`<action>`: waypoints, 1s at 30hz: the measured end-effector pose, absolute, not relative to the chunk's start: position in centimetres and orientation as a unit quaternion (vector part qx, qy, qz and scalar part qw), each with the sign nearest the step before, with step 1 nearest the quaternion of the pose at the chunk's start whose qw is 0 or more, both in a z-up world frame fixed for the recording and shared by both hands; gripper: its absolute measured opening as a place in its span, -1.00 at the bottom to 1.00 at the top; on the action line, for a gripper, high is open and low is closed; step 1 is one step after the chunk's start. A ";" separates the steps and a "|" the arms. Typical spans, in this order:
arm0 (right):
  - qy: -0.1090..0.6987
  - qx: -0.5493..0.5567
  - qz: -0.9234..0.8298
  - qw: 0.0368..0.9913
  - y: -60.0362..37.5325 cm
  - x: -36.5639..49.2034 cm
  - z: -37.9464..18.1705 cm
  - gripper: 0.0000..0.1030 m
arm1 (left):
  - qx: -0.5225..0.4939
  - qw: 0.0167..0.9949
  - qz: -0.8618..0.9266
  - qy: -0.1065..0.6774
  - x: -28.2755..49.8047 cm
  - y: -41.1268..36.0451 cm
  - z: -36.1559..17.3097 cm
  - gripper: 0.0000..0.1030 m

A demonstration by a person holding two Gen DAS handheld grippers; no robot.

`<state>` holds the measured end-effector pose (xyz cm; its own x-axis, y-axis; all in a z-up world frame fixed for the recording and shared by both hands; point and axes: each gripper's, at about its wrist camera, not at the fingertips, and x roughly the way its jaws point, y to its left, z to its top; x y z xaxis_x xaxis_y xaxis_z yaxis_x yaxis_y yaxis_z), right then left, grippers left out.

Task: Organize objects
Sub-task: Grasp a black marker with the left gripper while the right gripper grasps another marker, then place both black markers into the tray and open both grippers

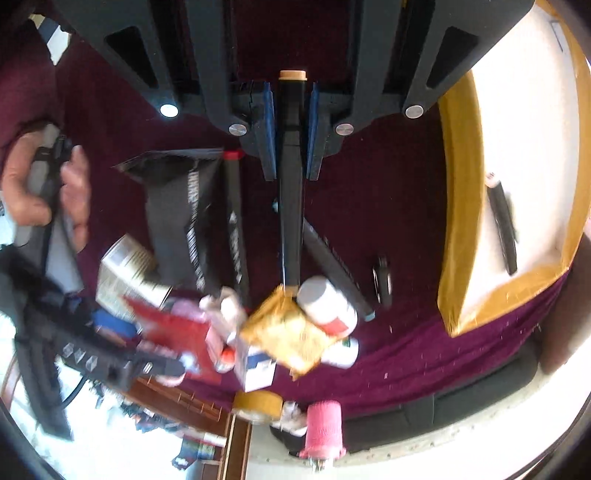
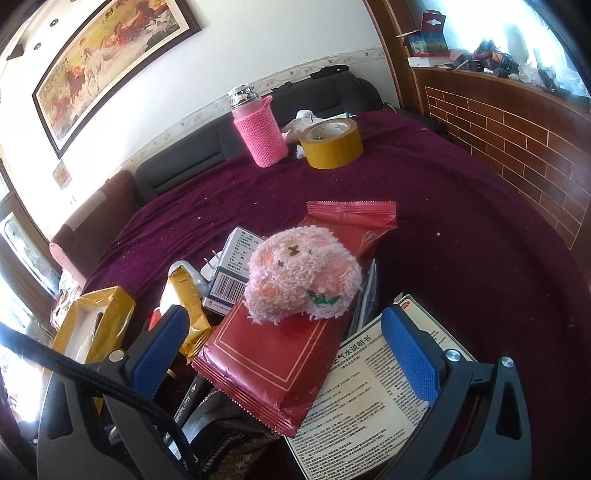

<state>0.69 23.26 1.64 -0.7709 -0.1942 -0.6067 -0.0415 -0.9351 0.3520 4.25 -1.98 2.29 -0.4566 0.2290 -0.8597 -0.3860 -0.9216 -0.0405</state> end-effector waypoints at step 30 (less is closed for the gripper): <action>-0.032 0.495 -0.841 0.216 9.8 -0.8 2.9 0.86 | -0.324 0.140 0.927 -0.127 11.1 -16.4 11.4 -0.77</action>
